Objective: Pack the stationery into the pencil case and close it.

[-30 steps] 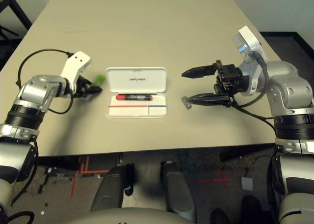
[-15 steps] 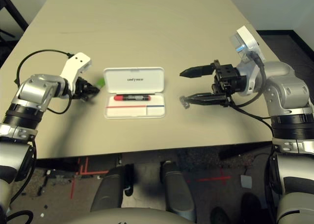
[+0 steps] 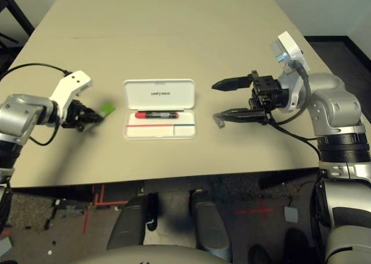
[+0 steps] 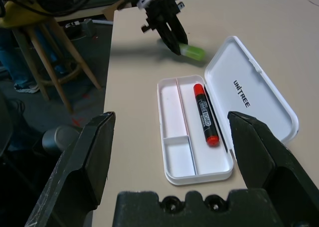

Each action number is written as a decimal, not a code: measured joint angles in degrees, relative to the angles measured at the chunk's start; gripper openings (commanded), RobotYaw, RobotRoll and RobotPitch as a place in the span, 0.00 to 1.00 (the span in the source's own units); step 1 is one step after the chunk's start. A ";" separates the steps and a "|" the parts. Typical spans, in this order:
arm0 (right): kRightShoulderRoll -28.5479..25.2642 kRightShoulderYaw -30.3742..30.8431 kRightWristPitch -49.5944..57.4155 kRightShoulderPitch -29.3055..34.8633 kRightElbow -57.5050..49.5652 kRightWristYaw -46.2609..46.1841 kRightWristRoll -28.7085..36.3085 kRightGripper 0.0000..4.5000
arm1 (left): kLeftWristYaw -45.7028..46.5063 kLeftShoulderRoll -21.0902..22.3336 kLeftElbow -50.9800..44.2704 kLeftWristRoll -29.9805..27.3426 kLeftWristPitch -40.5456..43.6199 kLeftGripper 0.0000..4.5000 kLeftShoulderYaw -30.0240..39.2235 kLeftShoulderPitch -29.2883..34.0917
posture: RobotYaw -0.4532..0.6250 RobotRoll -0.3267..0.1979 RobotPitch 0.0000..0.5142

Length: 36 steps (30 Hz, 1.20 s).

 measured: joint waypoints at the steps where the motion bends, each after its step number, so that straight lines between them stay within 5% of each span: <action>1: 0.02 0.01 -0.16 -0.05 0.49 0.00 -0.03 1.00 | -1.23 1.09 -0.69 -0.38 -1.20 0.24 0.38 0.13 | 0.51 0.62 0.34; 10: -0.40 0.04 -1.11 -0.05 2.50 0.29 -0.99 1.00 | -9.67 4.70 -7.48 -1.55 -10.70 0.24 -0.12 1.50 | 0.48 0.62 0.33; 15: -1.14 0.02 -0.58 0.26 2.07 -1.09 -1.76 1.00 | -10.67 -1.63 -13.65 -1.94 -10.24 0.24 -4.44 -3.27 | 0.46 0.62 0.33; 22: -2.81 -0.40 0.88 2.60 -0.10 -3.19 -1.77 1.00 | -11.94 -7.78 -9.19 1.12 -16.91 0.24 -9.93 -8.51 | 0.42 0.62 0.32; 36: -7.17 0.06 9.23 5.48 -5.67 -13.21 -5.10 1.00 | -14.30 -14.04 -0.41 6.35 -29.95 0.24 -14.57 -8.82 | 0.39 0.62 0.34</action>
